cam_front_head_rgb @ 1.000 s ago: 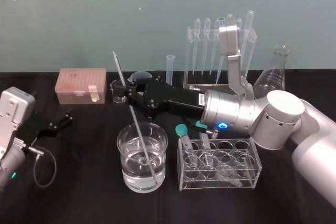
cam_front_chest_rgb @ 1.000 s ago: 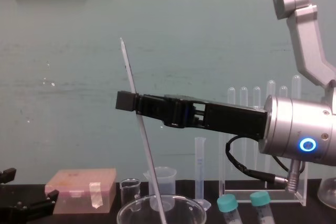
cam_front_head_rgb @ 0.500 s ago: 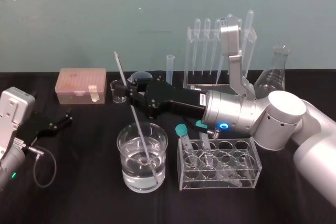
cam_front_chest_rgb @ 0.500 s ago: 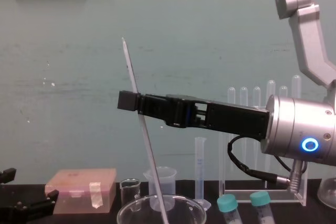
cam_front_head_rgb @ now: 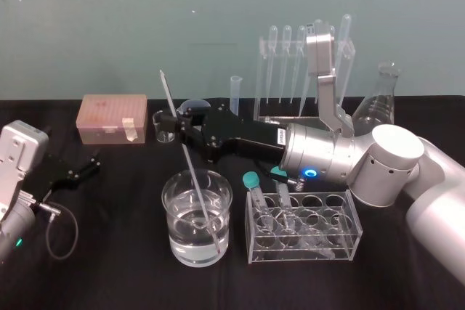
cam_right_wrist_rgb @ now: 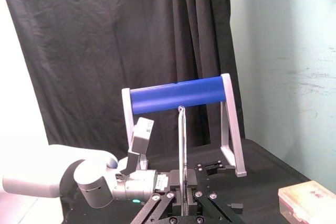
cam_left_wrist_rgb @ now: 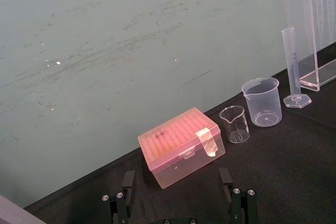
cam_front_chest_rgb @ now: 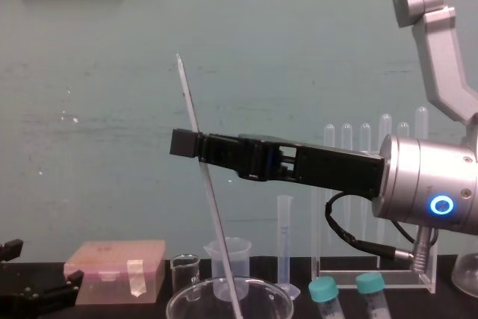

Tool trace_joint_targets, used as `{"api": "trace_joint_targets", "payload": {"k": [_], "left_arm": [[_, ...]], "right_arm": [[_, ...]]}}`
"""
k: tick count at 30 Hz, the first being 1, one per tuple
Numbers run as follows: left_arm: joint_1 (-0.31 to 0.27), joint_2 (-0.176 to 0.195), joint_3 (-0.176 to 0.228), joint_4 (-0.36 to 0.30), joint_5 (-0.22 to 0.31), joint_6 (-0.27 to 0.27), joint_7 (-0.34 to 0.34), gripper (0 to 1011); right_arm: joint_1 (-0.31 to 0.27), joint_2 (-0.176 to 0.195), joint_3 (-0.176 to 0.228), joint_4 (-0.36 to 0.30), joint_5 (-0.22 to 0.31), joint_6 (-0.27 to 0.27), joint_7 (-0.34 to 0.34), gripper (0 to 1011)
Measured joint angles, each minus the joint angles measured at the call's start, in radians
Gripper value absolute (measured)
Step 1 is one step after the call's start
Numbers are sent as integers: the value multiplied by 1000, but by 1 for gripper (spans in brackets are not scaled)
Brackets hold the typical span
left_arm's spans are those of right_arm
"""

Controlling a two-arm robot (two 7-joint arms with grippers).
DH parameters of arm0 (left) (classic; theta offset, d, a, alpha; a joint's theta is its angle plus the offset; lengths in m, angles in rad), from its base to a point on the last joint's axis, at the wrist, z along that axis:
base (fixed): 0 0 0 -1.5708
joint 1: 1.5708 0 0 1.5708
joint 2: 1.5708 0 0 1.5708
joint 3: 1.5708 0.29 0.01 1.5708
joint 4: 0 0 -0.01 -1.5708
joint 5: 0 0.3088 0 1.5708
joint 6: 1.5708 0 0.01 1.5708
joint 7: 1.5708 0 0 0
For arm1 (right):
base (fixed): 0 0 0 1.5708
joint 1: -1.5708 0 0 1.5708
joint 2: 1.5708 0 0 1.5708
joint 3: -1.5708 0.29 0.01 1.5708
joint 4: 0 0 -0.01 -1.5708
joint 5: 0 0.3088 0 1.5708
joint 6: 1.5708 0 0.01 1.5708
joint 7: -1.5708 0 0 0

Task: Hold the thermometer with one hand and immerse one end into the beaker, then reinsert it into the test tube rack.

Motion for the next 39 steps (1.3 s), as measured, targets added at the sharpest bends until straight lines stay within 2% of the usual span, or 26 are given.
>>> {"api": "trace_joint_targets", "payload": {"k": [23,39], "left_arm": [[0,0,0,0,0,0,0,1008],[0,0,0,0,0,0,0,1008]], "right_arm": [[10,-10,10,21,13,-15,17,58],[33,-16,11,33,33,-2,41,58]]}}
